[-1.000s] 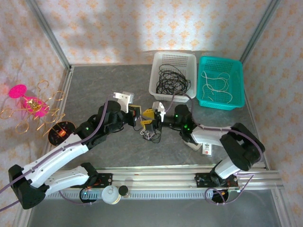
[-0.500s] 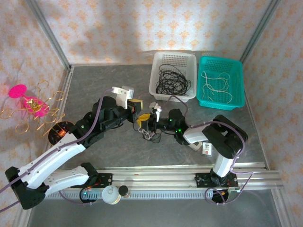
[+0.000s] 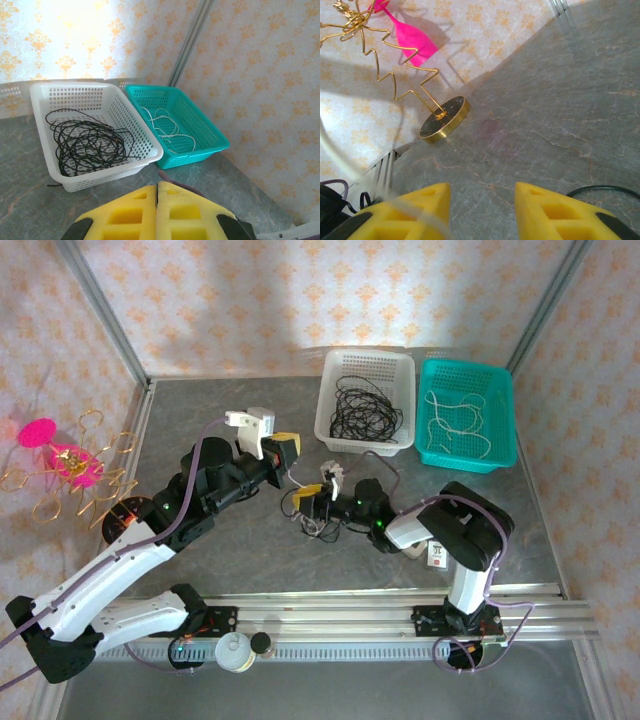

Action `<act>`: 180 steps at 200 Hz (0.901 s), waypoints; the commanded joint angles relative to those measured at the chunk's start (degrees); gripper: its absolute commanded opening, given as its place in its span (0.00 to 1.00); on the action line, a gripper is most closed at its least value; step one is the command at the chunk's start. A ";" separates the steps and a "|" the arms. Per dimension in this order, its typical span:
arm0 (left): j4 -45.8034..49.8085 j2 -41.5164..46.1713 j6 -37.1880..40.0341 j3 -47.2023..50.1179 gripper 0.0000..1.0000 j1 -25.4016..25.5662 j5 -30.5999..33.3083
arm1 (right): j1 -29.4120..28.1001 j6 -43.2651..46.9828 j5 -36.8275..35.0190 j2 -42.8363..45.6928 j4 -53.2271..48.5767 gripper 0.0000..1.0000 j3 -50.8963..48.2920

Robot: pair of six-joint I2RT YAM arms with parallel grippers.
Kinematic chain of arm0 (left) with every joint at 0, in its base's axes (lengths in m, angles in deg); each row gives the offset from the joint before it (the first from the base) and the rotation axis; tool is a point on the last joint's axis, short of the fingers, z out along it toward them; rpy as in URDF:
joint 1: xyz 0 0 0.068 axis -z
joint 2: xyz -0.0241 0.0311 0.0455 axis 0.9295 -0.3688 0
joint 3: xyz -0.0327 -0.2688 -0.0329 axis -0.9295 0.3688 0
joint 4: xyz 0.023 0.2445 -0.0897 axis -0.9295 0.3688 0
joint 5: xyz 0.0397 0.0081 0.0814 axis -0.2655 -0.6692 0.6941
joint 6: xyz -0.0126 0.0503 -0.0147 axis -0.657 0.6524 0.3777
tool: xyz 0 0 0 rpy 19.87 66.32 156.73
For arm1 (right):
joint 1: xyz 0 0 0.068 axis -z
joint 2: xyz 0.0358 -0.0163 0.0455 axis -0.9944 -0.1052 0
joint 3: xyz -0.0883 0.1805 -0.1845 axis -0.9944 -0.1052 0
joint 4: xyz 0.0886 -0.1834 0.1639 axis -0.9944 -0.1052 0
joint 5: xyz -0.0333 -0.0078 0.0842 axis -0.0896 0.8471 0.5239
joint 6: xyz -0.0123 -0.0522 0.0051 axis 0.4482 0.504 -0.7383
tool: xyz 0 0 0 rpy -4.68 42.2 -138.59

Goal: Untangle the cables

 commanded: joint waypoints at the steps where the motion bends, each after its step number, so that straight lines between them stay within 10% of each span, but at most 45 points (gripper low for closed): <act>1: -2.09 1.21 0.16 -2.14 0.00 0.41 -0.46 | -0.31 -0.04 -0.26 -1.49 3.34 0.41 2.21; 180: 1.21 -0.70 4.44 -16.67 0.00 0.33 1.73 | -1.03 -2.27 -0.21 -7.96 3.00 0.28 2.74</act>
